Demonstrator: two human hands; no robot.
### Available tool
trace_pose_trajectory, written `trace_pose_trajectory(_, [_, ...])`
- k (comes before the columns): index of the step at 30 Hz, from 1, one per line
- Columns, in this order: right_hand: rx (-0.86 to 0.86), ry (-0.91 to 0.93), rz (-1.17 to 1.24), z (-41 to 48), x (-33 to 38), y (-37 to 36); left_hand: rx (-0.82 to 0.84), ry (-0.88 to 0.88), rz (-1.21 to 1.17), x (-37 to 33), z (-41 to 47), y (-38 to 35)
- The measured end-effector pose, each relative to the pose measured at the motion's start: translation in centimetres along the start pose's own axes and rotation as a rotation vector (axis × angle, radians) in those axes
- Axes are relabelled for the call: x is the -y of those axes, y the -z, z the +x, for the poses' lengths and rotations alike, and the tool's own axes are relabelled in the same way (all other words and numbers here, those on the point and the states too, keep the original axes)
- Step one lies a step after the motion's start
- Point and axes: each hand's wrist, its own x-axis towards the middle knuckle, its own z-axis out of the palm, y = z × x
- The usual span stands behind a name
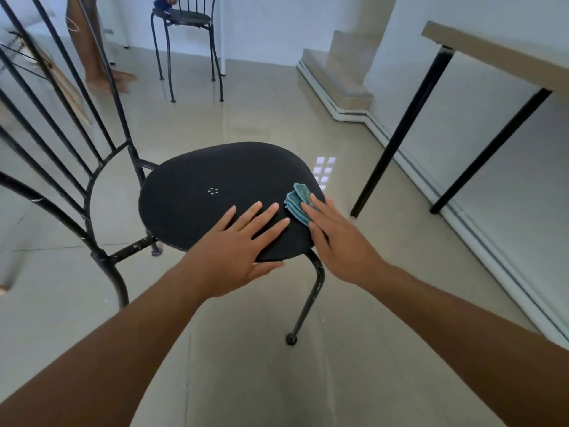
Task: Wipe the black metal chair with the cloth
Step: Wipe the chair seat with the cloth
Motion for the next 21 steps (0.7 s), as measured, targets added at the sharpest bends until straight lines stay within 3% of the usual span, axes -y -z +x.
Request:
trace_pose_trajectory(6, [-0.166, -0.107, 0.163, 2.3, -0.4, -1.2, -0.037, 0.078, 0.029, -0.6, 2.1, -0.3])
trace_pose_trajectory(14, [-0.306, -0.334, 0.159, -0.6, 4.6, -1.9, -0.04, 0.008, -0.007, 0.6, 2.5, -0.2])
trace_pose_trajectory(18, [-0.187, -0.493, 0.186, -3.4, 8.3, -2.2, -0.062, 0.003, -0.034, 0.5, 2.1, -0.1])
trace_pose_trajectory(21, [-0.168, -0.476, 0.171, -3.9, 8.3, -2.1, -0.058, -0.002, -0.043, 0.4, 2.0, 0.1])
